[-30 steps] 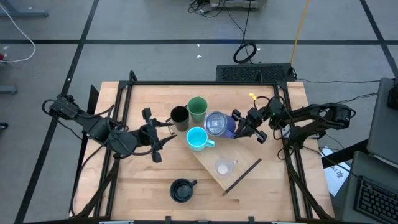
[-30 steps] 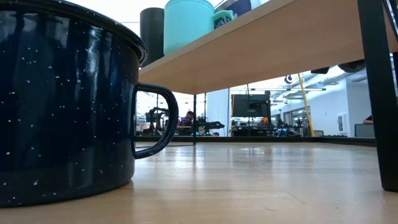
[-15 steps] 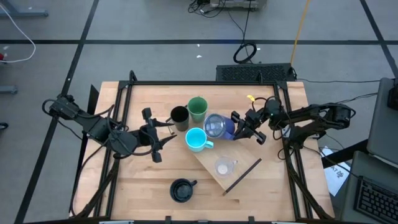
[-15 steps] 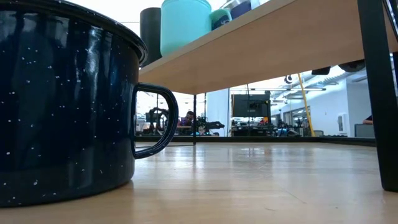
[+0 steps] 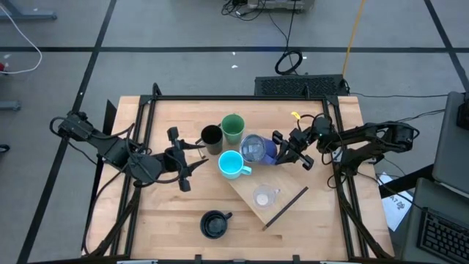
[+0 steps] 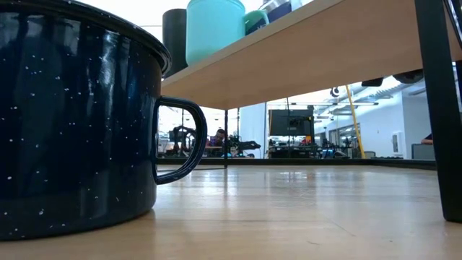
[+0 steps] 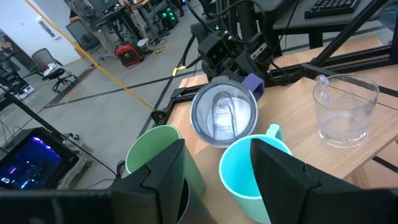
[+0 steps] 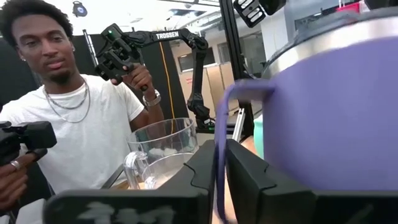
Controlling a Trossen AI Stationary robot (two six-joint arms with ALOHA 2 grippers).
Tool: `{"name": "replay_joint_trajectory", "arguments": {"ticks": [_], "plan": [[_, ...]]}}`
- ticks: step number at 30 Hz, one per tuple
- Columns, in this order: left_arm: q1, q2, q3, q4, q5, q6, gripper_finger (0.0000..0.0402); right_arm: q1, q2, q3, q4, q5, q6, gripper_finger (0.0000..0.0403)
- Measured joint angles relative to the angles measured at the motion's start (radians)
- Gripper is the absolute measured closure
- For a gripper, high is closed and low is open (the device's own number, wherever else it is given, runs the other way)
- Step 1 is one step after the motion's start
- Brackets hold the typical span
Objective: Stack small to large cups/mugs on shelf
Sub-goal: Put the purple mug on the shelf
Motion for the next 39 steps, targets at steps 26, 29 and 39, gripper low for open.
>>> {"name": "replay_joint_trajectory", "arguments": {"ticks": [26,29,39], "plan": [[0.0,0.0,0.0,0.0,0.0,0.001,0.022,-0.002,0.0,0.0,-0.067,0.0,0.001,0.0364],[0.0,0.0,0.0,0.0,0.0,0.001,0.022,-0.002,0.0,0.0,-0.07,0.002,0.002,0.0357],[0.0,0.0,0.0,0.013,-0.001,0.008,0.022,0.007,0.0,0.0,-0.131,0.003,-0.013,0.0306]]}}
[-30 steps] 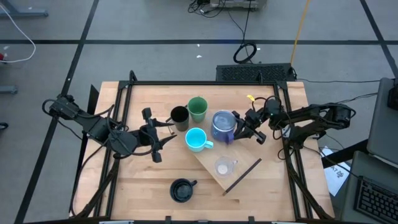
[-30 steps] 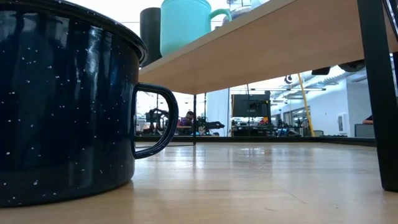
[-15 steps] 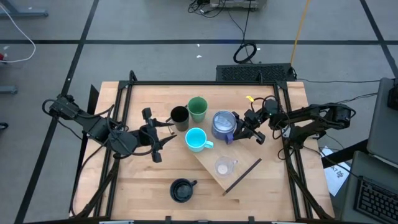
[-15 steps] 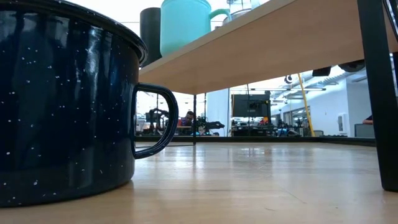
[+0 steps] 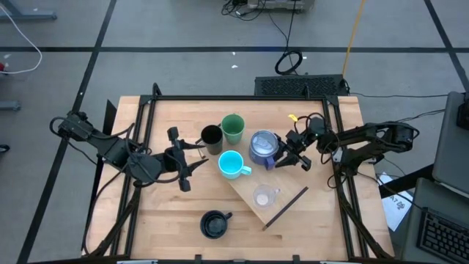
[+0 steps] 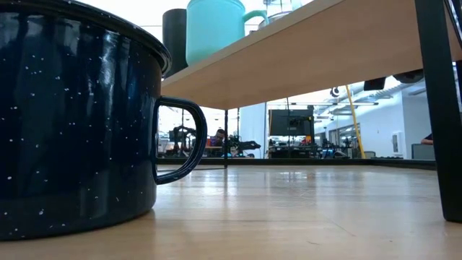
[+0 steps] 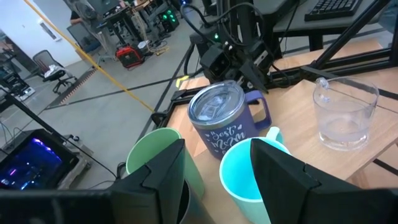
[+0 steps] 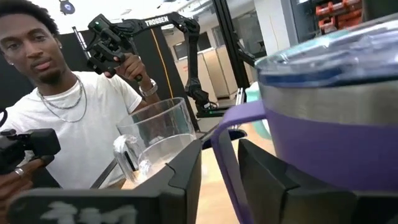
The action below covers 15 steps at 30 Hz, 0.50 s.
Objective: Stack small to large cups/mugs on shelf
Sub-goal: Put the purple mug on the shelf
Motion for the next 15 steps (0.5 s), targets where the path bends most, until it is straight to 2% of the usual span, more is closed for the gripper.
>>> {"name": "replay_joint_trajectory", "arguments": {"ticks": [8,15], "plan": [[0.0,0.0,0.0,0.009,0.0,0.012,0.022,-0.028,-0.049,0.0,-0.073,-0.03,0.0,0.0291],[0.0,0.0,0.0,0.007,0.0,0.017,0.022,-0.057,-0.158,0.0,-0.287,-0.075,-0.024,0.0291]]}}
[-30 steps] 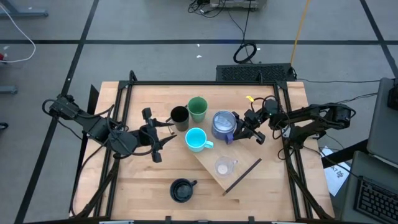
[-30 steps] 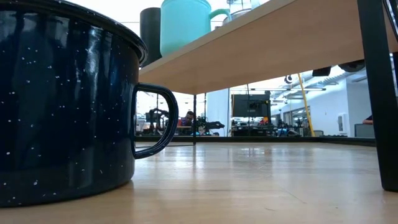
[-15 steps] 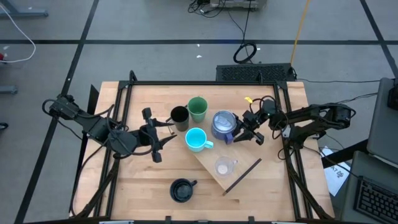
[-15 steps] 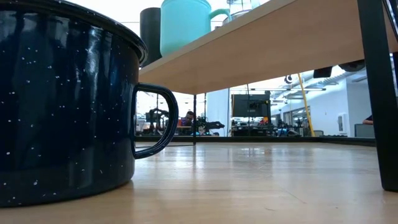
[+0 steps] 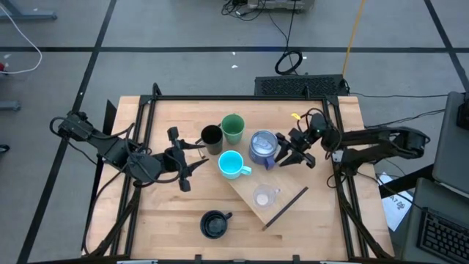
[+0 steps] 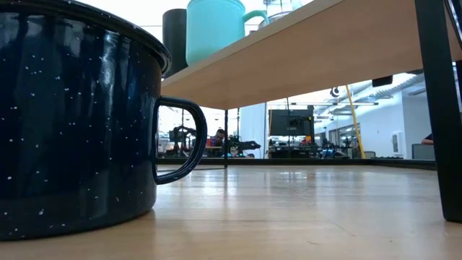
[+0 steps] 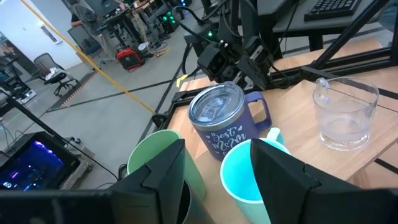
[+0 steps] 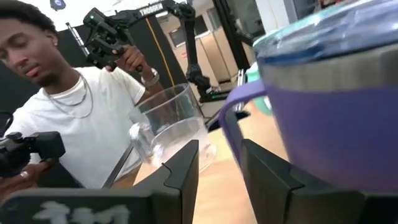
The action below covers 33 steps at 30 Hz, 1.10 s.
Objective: Stack small to large cups/mugs on shelf
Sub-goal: Put the purple mug on the shelf
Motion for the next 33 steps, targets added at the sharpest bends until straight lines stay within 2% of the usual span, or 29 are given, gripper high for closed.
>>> {"name": "replay_joint_trajectory", "arguments": {"ticks": [18,21,25,29,33], "plan": [[0.0,0.0,0.0,-0.002,0.026,0.005,0.022,-0.148,-0.397,0.0,-0.659,0.0,-0.149,0.0292],[0.0,0.0,0.0,-0.002,0.026,0.004,0.022,-0.167,-0.454,0.0,-0.779,0.067,-0.21,0.0296],[0.0,0.0,0.0,-0.002,0.026,-0.006,0.022,-0.175,-0.504,-0.001,-0.866,0.234,-0.306,0.0313],[0.0,0.0,0.0,-0.003,0.026,-0.024,0.022,-0.174,-0.517,-0.001,-0.867,0.348,-0.368,0.0333],[0.0,0.0,0.0,-0.005,0.026,-0.039,0.022,-0.164,-0.517,-0.001,-0.851,0.419,-0.407,0.0351]]}}
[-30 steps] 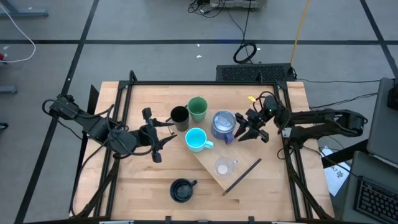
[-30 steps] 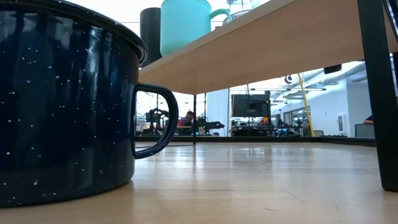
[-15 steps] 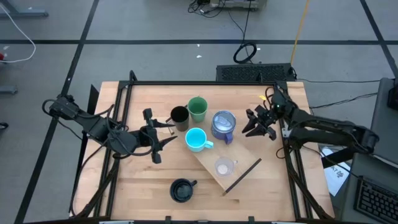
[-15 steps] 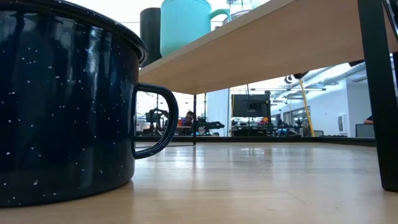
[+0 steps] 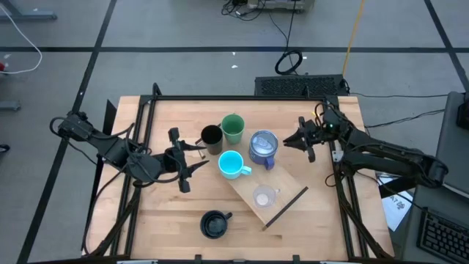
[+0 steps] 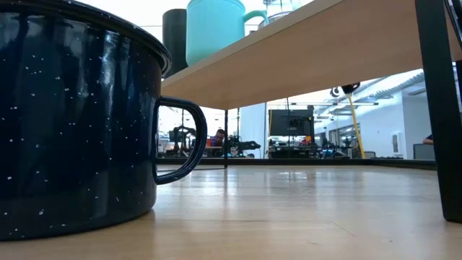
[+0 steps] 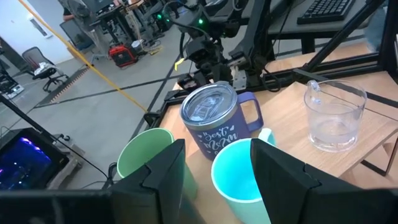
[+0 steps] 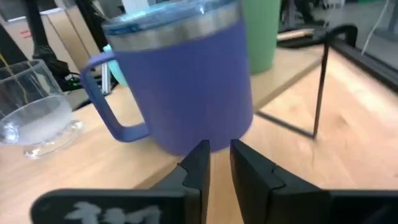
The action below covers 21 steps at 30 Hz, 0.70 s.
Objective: Stack small to large cups/mugs on shelf
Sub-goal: Put the purple mug on the shelf
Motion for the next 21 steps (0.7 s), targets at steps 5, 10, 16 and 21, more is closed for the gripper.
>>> {"name": "replay_joint_trajectory", "arguments": {"ticks": [5,10,16,21], "plan": [[0.0,0.0,0.0,-0.001,0.0,-0.002,0.022,0.036,0.012,0.0,0.098,0.04,0.007,0.0362],[0.002,0.0,0.0,-0.001,-0.001,-0.003,0.022,0.078,0.047,0.0,0.144,0.08,0.009,0.0365],[0.002,0.0,0.0,-0.001,-0.001,-0.005,0.022,0.131,0.097,0.0,0.166,0.118,0.01,0.0365],[0.002,0.0,0.0,-0.001,-0.001,0.001,0.022,0.171,0.138,0.0,0.23,0.133,0.024,0.0365]]}}
